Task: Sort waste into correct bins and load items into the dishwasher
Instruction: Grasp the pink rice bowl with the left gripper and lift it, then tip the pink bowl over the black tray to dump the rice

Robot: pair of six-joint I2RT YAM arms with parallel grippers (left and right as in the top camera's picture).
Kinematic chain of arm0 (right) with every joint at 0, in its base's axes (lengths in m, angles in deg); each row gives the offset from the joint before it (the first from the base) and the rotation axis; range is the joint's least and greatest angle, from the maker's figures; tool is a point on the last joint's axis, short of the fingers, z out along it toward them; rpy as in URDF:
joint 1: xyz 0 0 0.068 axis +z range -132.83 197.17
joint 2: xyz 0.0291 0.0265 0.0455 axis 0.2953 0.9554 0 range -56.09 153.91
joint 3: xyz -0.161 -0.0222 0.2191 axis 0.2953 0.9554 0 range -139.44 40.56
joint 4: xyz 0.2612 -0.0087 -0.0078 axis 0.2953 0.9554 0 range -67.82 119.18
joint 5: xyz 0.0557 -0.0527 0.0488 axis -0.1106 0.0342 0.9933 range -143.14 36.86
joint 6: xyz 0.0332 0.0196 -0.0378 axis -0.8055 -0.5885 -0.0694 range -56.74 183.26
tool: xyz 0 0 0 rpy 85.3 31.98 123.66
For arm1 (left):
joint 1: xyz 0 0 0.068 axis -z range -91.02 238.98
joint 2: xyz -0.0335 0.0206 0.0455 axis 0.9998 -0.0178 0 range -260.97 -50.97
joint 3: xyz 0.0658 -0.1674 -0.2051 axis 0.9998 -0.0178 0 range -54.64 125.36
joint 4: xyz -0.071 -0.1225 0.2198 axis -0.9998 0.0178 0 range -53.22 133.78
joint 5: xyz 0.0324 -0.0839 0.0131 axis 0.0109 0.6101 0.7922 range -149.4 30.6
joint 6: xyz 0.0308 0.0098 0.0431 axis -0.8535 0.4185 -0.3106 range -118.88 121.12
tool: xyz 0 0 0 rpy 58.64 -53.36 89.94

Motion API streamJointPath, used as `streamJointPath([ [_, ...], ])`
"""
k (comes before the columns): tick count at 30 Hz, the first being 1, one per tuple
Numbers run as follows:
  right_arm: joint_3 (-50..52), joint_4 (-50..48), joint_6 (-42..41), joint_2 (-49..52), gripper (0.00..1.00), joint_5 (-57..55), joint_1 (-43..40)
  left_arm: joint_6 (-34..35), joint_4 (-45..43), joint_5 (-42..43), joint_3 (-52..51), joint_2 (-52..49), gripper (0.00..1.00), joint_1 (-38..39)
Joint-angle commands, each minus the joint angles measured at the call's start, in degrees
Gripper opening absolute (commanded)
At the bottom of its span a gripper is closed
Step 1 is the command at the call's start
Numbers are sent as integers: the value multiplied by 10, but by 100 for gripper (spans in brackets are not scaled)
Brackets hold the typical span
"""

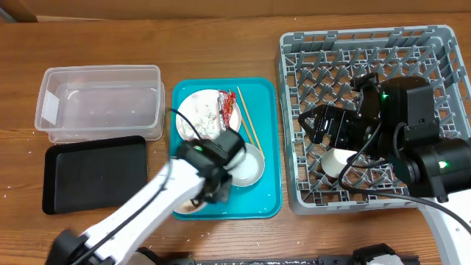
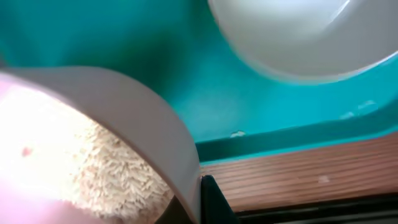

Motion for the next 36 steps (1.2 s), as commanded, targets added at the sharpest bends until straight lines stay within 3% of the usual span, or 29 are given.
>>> streamJointPath([
  [1,-5,-1,5,-4,100,3,3,-66,18,103,54,73,4,-127],
  [7,-5,-1,5,-4,100,3,3,-283,73,387,49,77,4,-459],
  [10,-5,-1,5,-4,100,3,3,-477,152,559,34,8,4,-654],
  [11,-5,-2,5,-4,100,3,3,-512,166,586,32,-7,4,-675],
  [13,-5,-1,5,-4,100,3,3,-676,265,679,30,-81,4,-742],
  [14,-5,-1,5,-4,100,3,3,-709,288,690,30,-96,4,-751],
  [26,-5,-1,5,-4,100,3,3,-811,294,724,27,-250,5,-789],
  [32,-5,-1,5,-4,100,3,3,-795,249,732,27,-253,4,-817],
  [33,-5,-1,5,-4,100,3,3,-762,242,732,27,-256,4,-819],
  [36,-5,-1,5,-4,100,3,3,-774,237,744,27,-258,4,-821],
])
